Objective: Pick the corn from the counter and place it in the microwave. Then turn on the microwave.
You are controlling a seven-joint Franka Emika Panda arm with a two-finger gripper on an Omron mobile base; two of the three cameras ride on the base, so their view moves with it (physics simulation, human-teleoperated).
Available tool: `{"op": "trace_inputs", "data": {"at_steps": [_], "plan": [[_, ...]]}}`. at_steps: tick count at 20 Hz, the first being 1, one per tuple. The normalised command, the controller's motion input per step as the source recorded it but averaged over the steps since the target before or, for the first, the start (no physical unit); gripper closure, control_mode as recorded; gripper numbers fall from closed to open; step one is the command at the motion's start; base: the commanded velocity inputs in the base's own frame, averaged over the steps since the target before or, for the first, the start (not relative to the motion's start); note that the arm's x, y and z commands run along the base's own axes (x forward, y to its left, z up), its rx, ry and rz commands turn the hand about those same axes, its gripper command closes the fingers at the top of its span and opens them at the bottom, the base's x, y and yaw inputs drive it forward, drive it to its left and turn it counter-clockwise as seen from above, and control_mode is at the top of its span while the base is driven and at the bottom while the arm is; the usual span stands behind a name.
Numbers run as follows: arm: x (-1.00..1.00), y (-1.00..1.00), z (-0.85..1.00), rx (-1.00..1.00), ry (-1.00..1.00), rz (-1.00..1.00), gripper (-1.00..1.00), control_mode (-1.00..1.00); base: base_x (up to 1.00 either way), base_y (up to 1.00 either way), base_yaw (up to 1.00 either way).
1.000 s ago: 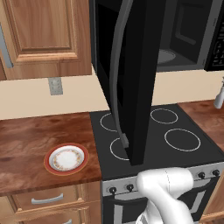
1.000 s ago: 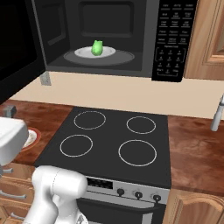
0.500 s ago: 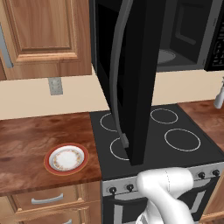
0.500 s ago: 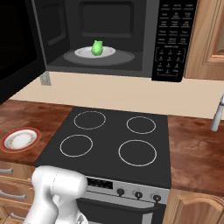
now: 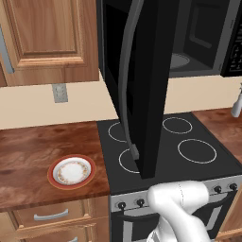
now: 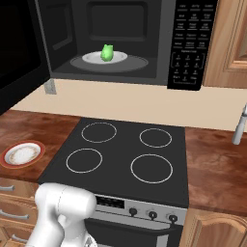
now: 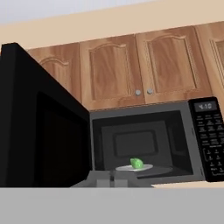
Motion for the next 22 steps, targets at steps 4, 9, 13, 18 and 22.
{"op": "trace_inputs", "data": {"at_steps": [4, 9, 13, 18, 22], "plan": [[-0.21, 0.25, 0.00, 0.00, -0.01, 0.00, 1.00, -1.00, 0.00, 0.00, 0.00], [-0.15, 0.28, 0.00, 0.00, 0.00, -0.02, 1.00, -1.00, 0.00, 0.00, 0.00], [-0.07, 0.29, 0.00, 0.00, 0.00, -0.04, 1.00, -1.00, 0.00, 0.00, 0.00], [-0.04, 0.30, 0.00, 0.00, 0.00, -0.05, 1.00, -1.00, 0.00, 0.00, 0.00], [0.00, 0.22, 0.00, 0.00, 0.00, -0.05, 1.00, -1.00, 0.00, 0.00, 0.00]]}}
